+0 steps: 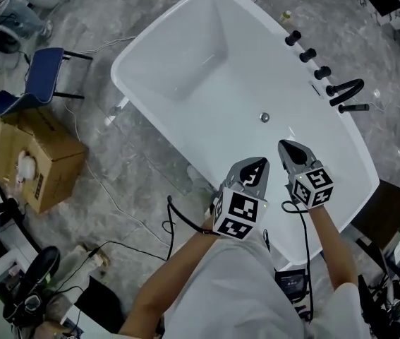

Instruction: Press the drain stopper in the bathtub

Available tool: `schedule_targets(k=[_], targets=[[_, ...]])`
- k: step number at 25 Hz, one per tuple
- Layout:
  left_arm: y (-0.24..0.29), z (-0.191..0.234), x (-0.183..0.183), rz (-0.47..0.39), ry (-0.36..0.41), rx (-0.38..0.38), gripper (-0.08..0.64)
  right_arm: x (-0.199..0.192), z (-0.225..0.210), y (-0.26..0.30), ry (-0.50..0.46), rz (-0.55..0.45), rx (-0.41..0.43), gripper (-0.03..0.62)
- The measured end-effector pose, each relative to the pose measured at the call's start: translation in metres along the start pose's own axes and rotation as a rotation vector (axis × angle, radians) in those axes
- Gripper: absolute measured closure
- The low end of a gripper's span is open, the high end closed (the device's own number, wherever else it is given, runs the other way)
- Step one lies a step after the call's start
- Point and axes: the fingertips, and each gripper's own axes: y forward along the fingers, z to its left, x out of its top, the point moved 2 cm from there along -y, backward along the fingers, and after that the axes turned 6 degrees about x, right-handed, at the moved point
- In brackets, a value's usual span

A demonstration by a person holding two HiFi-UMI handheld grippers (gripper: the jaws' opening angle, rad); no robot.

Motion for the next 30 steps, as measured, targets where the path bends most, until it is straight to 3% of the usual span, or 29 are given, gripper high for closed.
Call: schedule_targets(k=[12,18,25,30], targets=[[-0.065,-0.044,0.045,-0.077,0.036,-0.061,0.560,0.066,0.053,-0.127,-0.018,-0.217,-0.052,0.591],[-0.108,-0.067,0.058,-0.137,0.040,-0.166,0.560,0.096,0.098,-0.197,-0.051,-0.337,-0.134,0.591],[-0.161,-0.088,0.080,-0.190,0.120,-0.195,0.560,0.095,0.151,-0.261,-0.031,-0.441,-0.198,0.591],[-0.192,-0.106,0.095,-0.224,0.172,-0.213,0.561,0.095,0.185,-0.276,-0.041,-0.507,-0.222,0.592]])
